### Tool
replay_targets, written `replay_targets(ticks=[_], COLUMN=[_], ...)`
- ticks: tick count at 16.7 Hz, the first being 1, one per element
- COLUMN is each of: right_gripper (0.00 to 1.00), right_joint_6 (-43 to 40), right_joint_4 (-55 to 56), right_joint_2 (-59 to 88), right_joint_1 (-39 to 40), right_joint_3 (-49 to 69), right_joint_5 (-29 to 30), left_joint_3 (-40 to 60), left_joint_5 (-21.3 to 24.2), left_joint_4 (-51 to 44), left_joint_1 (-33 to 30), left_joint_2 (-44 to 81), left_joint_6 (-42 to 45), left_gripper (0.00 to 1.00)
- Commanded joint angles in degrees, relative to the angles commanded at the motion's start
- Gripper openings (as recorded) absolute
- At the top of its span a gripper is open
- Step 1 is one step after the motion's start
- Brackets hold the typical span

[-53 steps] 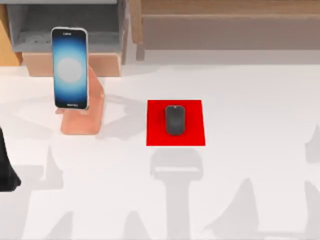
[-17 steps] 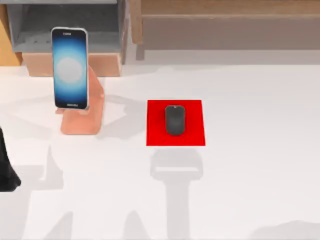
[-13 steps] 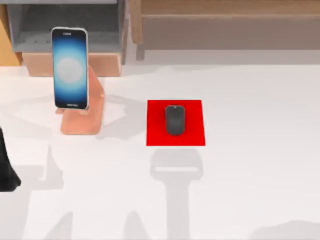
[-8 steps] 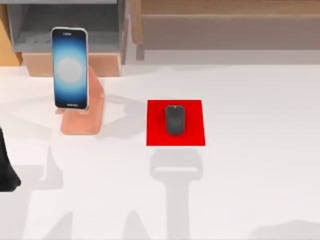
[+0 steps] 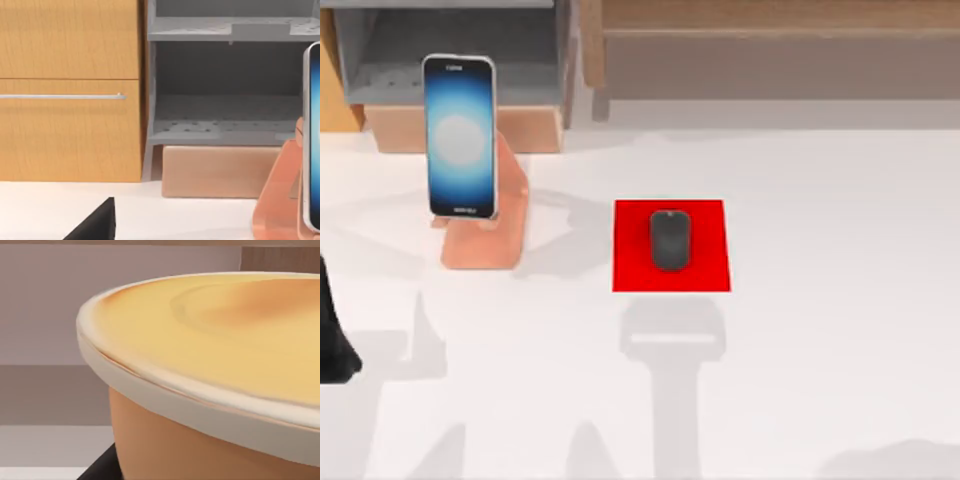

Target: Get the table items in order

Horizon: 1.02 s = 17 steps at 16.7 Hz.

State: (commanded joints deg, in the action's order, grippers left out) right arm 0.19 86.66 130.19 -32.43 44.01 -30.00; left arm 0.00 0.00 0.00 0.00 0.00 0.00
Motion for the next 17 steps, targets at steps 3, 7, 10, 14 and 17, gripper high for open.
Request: replay_targets(ticks=[3,7,10,14,17], right_gripper=[0.00,0.00,0.00,0.00,0.00], right_joint_6=[0.00,0.09,0.10,0.12,0.18], right_joint_4=[0.00,0.00,-1.13,-2.07,-1.63], right_joint_2=[0.00,-0.06,-1.39,-2.49,-2.81], right_joint_1=[0.00,-0.12,-0.11,-0.11,-0.12], right_joint_3=[0.00,-0.05,-0.25,-0.40,0.26], right_joint_5=[0.00,-0.02,-0.02,-0.04,0.21], left_joint_3=[0.00,0.00,0.00,0.00,0.00], left_joint_5=[0.00,0.00,0.00,0.00,0.00], left_joint_4=[0.00,0.00,0.00,0.00,0.00], left_joint_1=[0.00,0.00,0.00,0.00,0.00], left_joint_2=[0.00,0.00,0.00,0.00,0.00], left_joint_6=[0.00,0.00,0.00,0.00,0.00], left_gripper=[1.00,1.00,1.00,1.00,1.00])
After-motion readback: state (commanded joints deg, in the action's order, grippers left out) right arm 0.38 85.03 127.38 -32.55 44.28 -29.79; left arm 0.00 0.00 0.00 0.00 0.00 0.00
